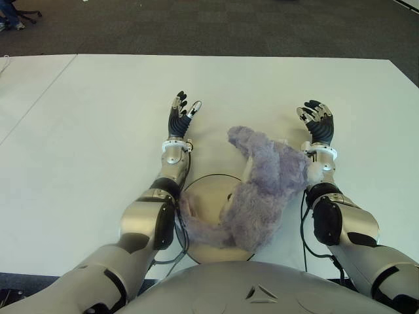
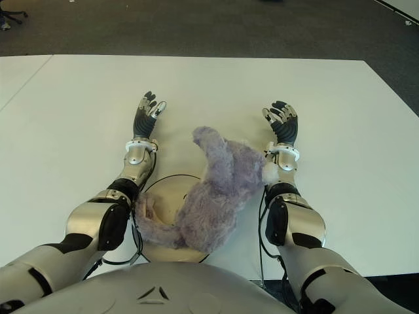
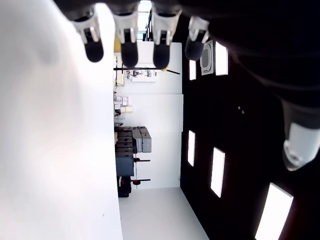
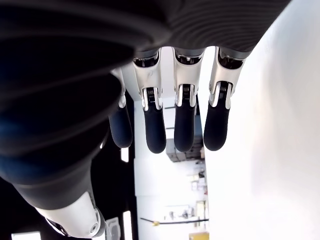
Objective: Put the doll into the plate.
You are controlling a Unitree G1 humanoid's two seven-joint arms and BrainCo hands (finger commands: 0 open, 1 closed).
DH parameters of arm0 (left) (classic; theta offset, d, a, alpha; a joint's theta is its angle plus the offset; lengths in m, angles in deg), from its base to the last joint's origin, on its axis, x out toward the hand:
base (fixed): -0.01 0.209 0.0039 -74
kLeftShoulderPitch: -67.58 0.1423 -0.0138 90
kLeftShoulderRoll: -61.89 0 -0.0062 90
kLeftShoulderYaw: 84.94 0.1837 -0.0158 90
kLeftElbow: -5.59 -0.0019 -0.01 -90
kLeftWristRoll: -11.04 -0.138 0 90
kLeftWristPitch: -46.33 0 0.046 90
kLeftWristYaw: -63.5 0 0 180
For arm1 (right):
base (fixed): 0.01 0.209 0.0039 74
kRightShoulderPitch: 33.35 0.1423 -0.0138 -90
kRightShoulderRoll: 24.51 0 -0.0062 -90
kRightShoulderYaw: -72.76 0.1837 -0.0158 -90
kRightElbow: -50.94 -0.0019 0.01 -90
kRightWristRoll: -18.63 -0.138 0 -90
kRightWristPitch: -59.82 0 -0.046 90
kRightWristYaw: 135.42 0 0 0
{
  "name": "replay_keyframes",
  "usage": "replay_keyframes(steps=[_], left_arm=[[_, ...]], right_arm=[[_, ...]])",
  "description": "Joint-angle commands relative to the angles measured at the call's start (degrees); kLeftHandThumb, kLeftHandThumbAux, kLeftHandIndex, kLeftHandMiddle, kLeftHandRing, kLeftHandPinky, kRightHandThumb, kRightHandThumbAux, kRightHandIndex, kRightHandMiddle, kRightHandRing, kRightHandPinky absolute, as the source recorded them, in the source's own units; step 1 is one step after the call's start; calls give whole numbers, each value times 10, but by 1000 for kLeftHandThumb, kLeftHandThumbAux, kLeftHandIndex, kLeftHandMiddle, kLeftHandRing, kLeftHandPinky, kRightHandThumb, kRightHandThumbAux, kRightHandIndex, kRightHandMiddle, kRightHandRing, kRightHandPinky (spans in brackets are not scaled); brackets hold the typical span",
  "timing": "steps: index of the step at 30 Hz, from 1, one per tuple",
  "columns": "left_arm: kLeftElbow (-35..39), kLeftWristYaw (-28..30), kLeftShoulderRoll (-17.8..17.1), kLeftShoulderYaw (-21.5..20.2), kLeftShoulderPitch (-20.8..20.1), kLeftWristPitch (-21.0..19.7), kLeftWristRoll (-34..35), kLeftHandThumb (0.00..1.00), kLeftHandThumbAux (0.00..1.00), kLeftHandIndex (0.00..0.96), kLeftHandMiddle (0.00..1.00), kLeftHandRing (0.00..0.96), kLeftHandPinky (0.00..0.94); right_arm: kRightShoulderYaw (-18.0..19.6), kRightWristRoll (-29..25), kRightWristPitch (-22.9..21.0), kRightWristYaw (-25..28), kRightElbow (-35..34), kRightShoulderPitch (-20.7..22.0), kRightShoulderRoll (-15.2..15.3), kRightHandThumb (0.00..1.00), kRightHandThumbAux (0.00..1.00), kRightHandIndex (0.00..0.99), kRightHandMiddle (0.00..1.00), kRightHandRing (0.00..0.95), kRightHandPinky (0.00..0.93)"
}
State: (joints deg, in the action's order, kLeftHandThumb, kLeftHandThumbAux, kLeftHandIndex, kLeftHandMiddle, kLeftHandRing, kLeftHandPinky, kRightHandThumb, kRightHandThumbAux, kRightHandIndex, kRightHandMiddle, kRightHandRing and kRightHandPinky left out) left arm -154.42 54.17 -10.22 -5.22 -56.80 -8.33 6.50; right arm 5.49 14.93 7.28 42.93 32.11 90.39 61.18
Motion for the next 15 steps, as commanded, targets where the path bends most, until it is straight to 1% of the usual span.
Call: replay_keyframes(steps=[1,9,12,15], left_arm=[[-75,14,4,-5,123,-71,3,0,509,12,96,86,62],[-75,11,6,-7,123,-73,4,0,522,12,100,91,74],[-75,5,6,-3,124,-65,0,0,515,8,98,87,55],[-74,6,7,-2,124,-65,-1,0,515,7,97,85,58]], right_arm=[[8,-11,-57,-7,61,-118,-57,253,787,506,636,632,600],[8,-10,-59,-5,62,-118,-55,265,782,504,627,622,601],[9,-11,-55,-2,62,-118,-55,261,779,505,632,628,608],[10,-12,-55,-1,62,-117,-55,258,780,501,635,632,614]])
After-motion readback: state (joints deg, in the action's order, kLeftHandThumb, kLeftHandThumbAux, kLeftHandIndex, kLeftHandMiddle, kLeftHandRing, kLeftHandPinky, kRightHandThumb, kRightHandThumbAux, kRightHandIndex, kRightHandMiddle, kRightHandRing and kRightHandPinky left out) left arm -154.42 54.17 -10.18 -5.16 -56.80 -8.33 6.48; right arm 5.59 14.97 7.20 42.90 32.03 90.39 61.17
